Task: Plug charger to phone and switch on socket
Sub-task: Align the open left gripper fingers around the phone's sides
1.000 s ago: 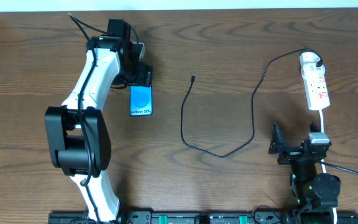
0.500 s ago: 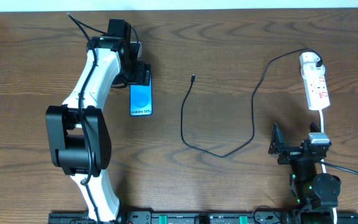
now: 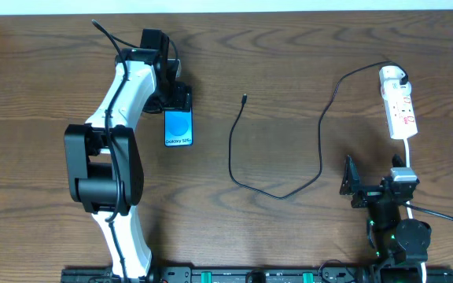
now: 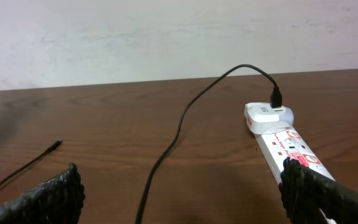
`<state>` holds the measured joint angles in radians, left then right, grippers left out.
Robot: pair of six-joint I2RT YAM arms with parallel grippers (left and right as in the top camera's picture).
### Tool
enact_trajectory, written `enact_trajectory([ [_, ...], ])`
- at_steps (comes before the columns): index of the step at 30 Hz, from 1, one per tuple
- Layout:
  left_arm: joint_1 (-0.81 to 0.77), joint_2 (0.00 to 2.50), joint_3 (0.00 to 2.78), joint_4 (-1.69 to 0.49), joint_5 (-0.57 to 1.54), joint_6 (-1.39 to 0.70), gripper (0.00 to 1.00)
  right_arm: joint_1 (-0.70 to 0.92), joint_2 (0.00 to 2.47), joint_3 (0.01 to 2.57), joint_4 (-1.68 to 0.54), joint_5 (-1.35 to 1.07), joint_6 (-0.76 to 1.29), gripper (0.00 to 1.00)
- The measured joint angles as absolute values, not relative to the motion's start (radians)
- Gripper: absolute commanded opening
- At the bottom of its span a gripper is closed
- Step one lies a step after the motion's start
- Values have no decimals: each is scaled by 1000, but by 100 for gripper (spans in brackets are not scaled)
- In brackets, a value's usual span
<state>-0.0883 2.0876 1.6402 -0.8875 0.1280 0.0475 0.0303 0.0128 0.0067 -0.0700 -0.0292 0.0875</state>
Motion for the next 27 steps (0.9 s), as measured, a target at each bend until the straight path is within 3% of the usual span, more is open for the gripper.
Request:
enact_trajectory([
  [27,-90,2093,1640,-867,128,28,82,30,13,7,-70,-29,88,99],
])
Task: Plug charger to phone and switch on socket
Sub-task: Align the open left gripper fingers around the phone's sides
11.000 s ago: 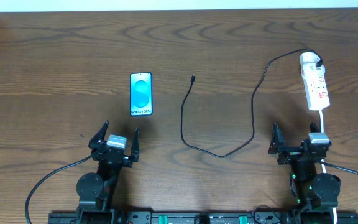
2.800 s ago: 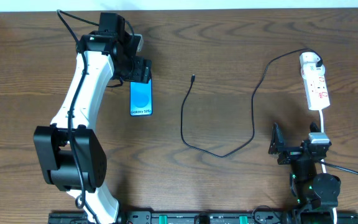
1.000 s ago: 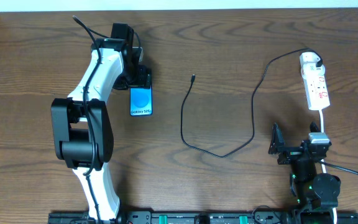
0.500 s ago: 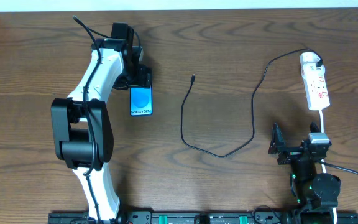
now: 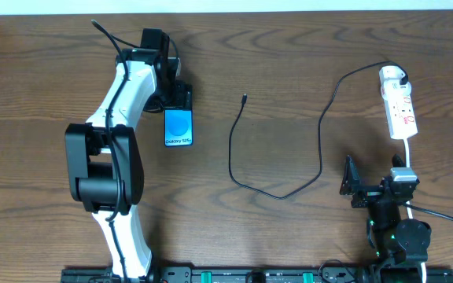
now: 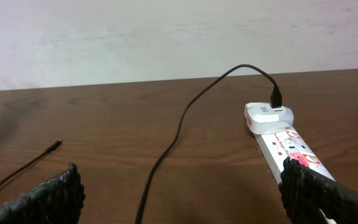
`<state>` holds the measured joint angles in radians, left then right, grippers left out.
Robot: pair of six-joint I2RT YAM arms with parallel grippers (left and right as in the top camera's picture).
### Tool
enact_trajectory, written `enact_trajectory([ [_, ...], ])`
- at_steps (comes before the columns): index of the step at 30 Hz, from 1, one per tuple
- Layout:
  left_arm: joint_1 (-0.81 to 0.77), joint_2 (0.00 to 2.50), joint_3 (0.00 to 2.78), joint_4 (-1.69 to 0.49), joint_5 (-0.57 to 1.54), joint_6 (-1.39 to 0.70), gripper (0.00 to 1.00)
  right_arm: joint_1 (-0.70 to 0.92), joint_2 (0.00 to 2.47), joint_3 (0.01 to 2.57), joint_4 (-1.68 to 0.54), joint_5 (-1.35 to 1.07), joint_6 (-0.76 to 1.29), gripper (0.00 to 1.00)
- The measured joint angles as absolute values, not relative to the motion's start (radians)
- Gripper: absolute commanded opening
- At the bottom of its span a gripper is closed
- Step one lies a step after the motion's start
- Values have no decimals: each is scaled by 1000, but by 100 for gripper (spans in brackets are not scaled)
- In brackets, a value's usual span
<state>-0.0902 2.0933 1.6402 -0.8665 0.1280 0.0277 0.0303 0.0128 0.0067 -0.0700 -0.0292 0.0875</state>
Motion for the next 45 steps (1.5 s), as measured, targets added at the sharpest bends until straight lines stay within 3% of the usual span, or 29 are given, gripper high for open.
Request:
enact_trajectory([
  [45,-109,2163,1639,-827,128,-10,82,30,13,7,-70,-29,88,99],
])
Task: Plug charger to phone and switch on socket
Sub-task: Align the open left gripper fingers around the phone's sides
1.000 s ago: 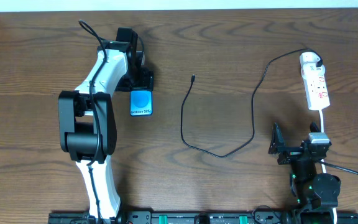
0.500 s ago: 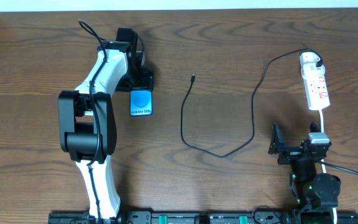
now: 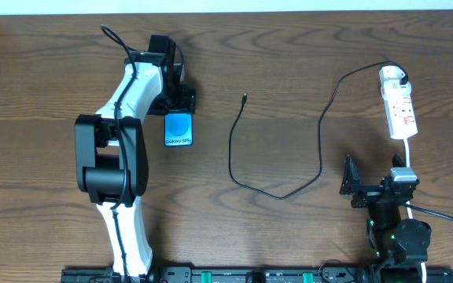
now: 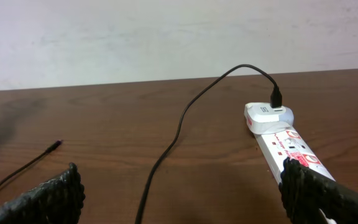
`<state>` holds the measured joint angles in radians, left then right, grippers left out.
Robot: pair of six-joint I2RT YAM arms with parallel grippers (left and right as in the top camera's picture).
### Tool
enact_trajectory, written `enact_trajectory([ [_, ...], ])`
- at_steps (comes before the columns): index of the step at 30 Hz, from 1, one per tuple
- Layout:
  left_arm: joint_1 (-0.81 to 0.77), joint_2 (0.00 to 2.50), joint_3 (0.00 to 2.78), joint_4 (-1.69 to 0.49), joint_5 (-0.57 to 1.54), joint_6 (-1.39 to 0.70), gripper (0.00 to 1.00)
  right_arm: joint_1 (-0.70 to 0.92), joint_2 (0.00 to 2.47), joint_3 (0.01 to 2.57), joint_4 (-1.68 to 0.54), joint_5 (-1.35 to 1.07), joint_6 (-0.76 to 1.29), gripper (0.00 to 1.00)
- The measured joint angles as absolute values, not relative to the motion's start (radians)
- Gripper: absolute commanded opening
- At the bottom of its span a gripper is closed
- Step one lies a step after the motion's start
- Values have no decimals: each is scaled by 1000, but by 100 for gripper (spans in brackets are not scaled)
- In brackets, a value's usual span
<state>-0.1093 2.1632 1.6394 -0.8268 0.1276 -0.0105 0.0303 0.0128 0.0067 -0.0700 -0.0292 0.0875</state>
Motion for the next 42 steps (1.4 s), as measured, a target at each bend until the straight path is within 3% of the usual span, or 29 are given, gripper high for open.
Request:
enact_trajectory([
  [42,-133,2146,1558,-734,72,-78,82,30,13,7,-70,-29,88,99],
])
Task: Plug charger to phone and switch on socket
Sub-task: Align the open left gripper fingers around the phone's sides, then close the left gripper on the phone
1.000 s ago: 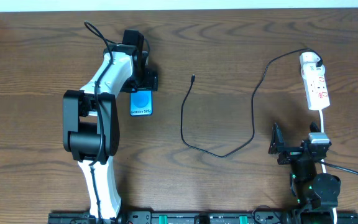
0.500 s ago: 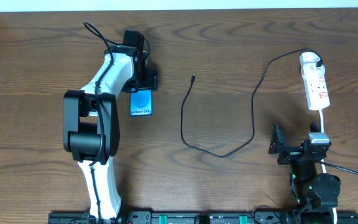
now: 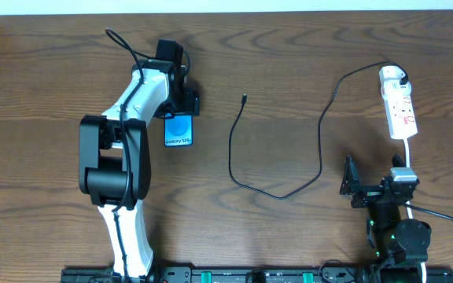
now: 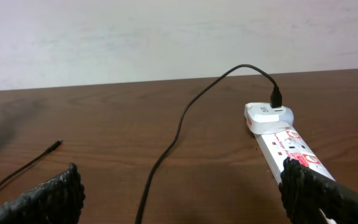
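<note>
The phone, black with a blue screen, lies flat on the table left of centre. My left gripper hovers at its far end, fingers apart on either side, apparently open. The black charger cable loops across the table; its free plug tip lies right of the phone. The cable's other end sits in a white adapter on the white socket strip. My right gripper stands wide open near the front edge, its right finger beside the socket strip. The cable runs between its fingers.
The wooden table ends at a pale wall at the back. The socket strip's white lead runs toward the right arm's base. A corner of the phone shows at the left edge of the right wrist view.
My left arm has swung slightly right, and its gripper now sits a little further right over the phone's far end. The phone, cable, socket strip and right gripper have not moved.
My left gripper stayed at the phone's far end at the first two moments, with nothing changing. Then the left arm stood further right, and now further right again. The phone, cable and right arm have kept their places throughout.
</note>
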`<state>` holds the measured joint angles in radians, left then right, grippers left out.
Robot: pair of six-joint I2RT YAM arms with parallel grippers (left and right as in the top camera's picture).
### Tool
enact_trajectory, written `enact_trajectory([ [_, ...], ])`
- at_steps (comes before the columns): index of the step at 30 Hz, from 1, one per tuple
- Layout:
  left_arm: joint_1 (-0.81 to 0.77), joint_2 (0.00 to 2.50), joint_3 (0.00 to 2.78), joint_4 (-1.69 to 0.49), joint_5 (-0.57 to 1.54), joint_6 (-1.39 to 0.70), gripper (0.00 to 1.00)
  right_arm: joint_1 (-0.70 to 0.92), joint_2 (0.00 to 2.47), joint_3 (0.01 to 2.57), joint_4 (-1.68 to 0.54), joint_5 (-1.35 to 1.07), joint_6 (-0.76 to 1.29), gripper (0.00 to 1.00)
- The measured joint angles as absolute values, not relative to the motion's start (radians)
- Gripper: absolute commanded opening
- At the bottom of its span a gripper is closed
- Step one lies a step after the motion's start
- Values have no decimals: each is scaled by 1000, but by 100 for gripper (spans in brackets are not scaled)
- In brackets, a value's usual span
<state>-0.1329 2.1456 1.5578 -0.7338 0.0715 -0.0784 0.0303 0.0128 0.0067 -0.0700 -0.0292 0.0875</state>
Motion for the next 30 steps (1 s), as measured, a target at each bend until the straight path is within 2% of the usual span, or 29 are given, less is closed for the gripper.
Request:
enact_trajectory([
  [30,-135,2131,1533,-725,55,-78,82,30,13,7,-70,-29,88,99],
])
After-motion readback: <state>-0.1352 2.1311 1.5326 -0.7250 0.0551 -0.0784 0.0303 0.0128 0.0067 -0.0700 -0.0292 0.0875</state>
